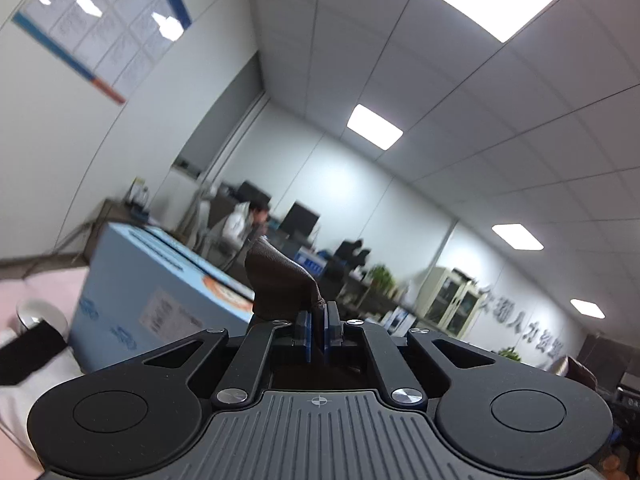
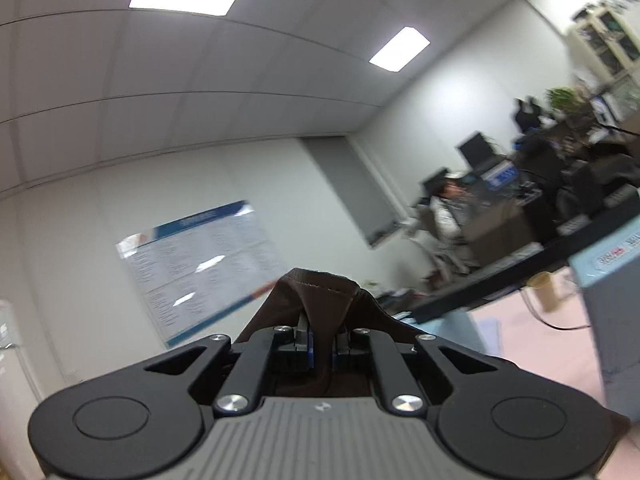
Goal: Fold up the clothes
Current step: 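Lift the vest with both grippers and carry it over the table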
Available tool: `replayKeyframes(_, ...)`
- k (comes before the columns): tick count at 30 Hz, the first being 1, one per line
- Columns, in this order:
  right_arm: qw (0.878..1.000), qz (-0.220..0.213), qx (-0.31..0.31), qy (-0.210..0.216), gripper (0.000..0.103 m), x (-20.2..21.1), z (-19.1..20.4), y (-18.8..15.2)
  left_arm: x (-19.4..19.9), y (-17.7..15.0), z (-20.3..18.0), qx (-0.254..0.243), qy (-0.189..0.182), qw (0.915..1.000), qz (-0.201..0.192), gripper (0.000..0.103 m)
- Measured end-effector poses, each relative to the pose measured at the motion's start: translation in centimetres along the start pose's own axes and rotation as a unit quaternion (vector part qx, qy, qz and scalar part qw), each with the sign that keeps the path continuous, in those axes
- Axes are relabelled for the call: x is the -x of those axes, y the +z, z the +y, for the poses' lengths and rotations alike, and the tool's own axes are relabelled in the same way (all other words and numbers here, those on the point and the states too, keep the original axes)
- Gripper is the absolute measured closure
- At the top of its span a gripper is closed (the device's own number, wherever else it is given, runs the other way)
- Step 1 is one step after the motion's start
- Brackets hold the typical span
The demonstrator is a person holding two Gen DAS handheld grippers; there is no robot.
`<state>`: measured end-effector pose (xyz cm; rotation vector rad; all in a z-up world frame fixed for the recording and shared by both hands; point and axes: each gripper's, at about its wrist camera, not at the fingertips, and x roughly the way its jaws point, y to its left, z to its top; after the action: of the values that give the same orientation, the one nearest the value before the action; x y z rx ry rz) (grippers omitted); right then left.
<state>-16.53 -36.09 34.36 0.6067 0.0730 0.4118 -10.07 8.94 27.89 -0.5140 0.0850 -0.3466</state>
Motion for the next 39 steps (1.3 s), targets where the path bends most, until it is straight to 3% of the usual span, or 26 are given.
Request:
replayKeyframes(3,0.999,-0.031,0.013,0.016,0.095,0.8,-0.5,1.7,0.8,0.5,-3.0,-0.021,-0.026,0.9990,-0.028,0.099)
replayKeyframes(6,0.996,-0.064,0.018,0.055,0.095,4.7,-0.1,3.5,3.0,0.9,-6.0,-0.045,-0.062,0.9951,-0.063,0.099)
replayKeyframes(8,0.994,-0.074,0.016,0.072,0.095,7.4,-0.3,4.0,5.3,0.8,-7.8,-0.040,-0.087,0.9929,-0.071,0.099)
replayKeyframes(11,0.995,-0.058,-0.003,0.080,0.095,11.8,-2.1,2.4,9.3,-1.7,-7.0,-0.038,-0.124,0.9903,-0.048,0.099)
replayKeyframes(14,0.998,-0.019,-0.034,0.046,0.095,17.0,-5.9,-1.4,13.0,-7.3,-5.9,-0.061,-0.151,0.9866,0.007,0.098)
replayKeyframes(18,0.993,0.059,-0.086,-0.054,0.095,22.8,-11.1,-9.8,14.2,-15.4,-2.5,-0.020,-0.158,0.9768,0.143,0.098)
replayKeyframes(19,0.990,0.073,-0.097,-0.073,0.094,23.7,-11.8,-11.4,13.9,-18.8,-0.6,0.018,-0.154,0.9661,0.207,0.098)
replayKeyframes(22,0.976,0.109,-0.146,-0.123,0.094,27.4,-14.2,-17.0,13.1,-22.5,1.9,0.039,-0.136,0.9472,0.288,0.098)
replayKeyframes(24,0.965,0.139,-0.169,-0.147,0.090,29.4,-15.0,-19.5,13.6,-24.3,3.0,0.025,-0.138,0.9328,0.332,0.098)
replayKeyframes(26,0.959,0.162,-0.163,-0.164,0.077,30.4,-14.7,-20.8,15.0,-23.8,3.8,0.008,-0.145,0.9293,0.340,0.091)
replayKeyframes(27,0.955,0.172,-0.154,-0.186,0.071,31.1,-14.2,-20.9,15.6,-23.4,4.0,0.005,-0.147,0.9302,0.336,0.089)
replayKeyframes(28,0.953,0.176,-0.149,-0.196,0.058,31.5,-14.1,-20.8,16.1,-23.0,4.2,0.003,-0.149,0.9311,0.333,0.089)
replayKeyframes(30,0.948,0.170,-0.130,-0.233,0.055,33.3,-13.3,-20.4,17.6,-21.9,4.6,-0.003,-0.140,0.9389,0.315,0.089)
replayKeyframes(33,0.938,0.152,-0.110,-0.290,0.050,35.7,-12.7,-19.8,19.2,-20.1,6.2,-0.018,-0.087,0.9563,0.278,0.087)
replayKeyframes(36,0.935,0.105,-0.096,-0.324,0.039,36.5,-13.3,-18.8,21.0,-17.7,6.2,-0.029,-0.045,0.9745,0.218,0.067)
replayKeyframes(38,0.937,0.090,-0.100,-0.323,0.032,36.2,-14.0,-18.2,20.3,-16.5,6.5,-0.043,-0.027,0.9821,0.181,0.045)
replayKeyframes(39,0.940,0.085,-0.102,-0.313,0.031,35.7,-14.3,-17.7,19.3,-16.2,6.5,-0.053,-0.019,0.9836,0.171,0.042)
